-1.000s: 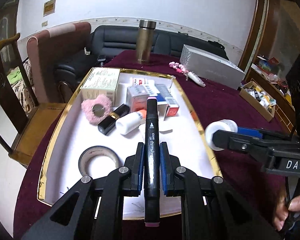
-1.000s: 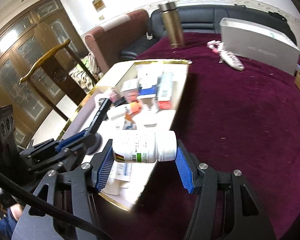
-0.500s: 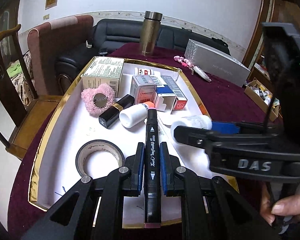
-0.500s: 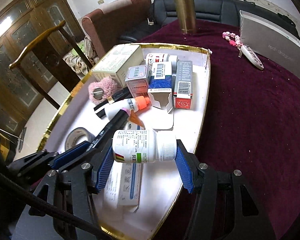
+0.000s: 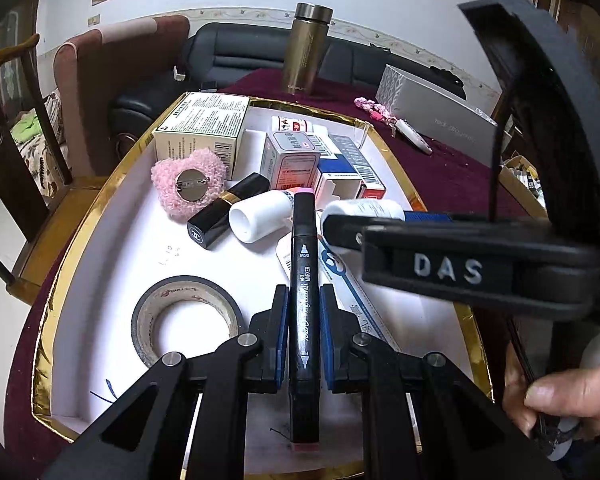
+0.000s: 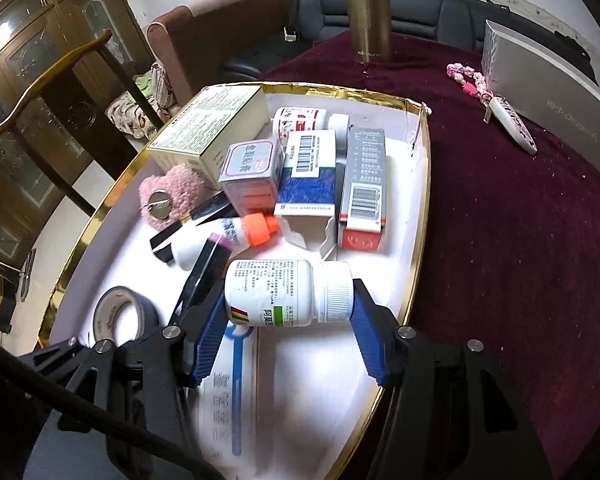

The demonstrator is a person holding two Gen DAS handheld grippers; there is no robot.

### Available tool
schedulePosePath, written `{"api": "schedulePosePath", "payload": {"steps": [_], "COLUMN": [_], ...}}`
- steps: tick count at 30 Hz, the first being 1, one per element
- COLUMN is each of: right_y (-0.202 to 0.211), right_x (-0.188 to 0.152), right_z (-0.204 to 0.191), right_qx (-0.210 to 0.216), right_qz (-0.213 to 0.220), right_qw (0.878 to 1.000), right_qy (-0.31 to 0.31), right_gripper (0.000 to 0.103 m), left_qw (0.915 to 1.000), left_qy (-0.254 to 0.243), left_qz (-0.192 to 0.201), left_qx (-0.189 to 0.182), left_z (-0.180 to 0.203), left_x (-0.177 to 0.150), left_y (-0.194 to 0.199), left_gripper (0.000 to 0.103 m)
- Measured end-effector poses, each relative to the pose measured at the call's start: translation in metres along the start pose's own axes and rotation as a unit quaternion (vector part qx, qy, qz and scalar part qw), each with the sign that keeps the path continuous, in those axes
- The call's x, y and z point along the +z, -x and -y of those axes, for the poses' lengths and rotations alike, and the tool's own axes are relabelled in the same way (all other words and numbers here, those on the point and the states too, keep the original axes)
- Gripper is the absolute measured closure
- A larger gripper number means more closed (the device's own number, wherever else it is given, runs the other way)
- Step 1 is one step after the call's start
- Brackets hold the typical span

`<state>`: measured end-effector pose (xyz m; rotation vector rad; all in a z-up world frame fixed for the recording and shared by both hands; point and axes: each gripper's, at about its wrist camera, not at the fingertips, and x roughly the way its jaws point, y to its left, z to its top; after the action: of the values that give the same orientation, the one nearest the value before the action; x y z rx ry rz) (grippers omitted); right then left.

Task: Organize objects
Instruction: 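Lower the pill bottle into the tray and open the right tool while the left tool lowers the marker, then lay the black marker in the tray and open the left tool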

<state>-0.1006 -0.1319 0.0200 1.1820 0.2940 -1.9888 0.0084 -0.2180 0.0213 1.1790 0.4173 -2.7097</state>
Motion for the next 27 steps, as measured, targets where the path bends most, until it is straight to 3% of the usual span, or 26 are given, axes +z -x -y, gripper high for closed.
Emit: {"api": "schedulePosePath", "payload": {"steps": [11, 23, 26, 27], "right_y": [-0.009, -0.006, -0.006, -0.005], "right_x": [0.008, 0.004, 0.001, 0.0], "right_z": [-0.003, -0.008, -0.011, -0.012], "right_qx": [-0.04, -0.03, -0.031, -0.032], "right_qz": [-0.005, -0.016, -0.019, -0.018], "right_qw": [0.999, 0.999, 0.999, 0.999], "right_qy": [0.015, 0.013, 0.015, 0.016], "right_gripper": [0.045, 0.039, 0.038, 0.038], "left_qw": [1.0, 0.9999, 0.9999, 0.9999], "left_qy": [0.003, -0.003, -0.004, -0.005], "left_qz": [-0.004, -0.009, -0.009, -0.009], "left_qx": [0.003, 0.008, 0.005, 0.005], "left_z": [0.001, 0.005, 0.006, 0.007], "left_x": [-0.001, -0.003, -0.004, -0.004], "left_y": [-0.002, -0.002, 0.001, 0.002], "left_gripper": [0.091, 0.089, 0.079, 0.069]}}
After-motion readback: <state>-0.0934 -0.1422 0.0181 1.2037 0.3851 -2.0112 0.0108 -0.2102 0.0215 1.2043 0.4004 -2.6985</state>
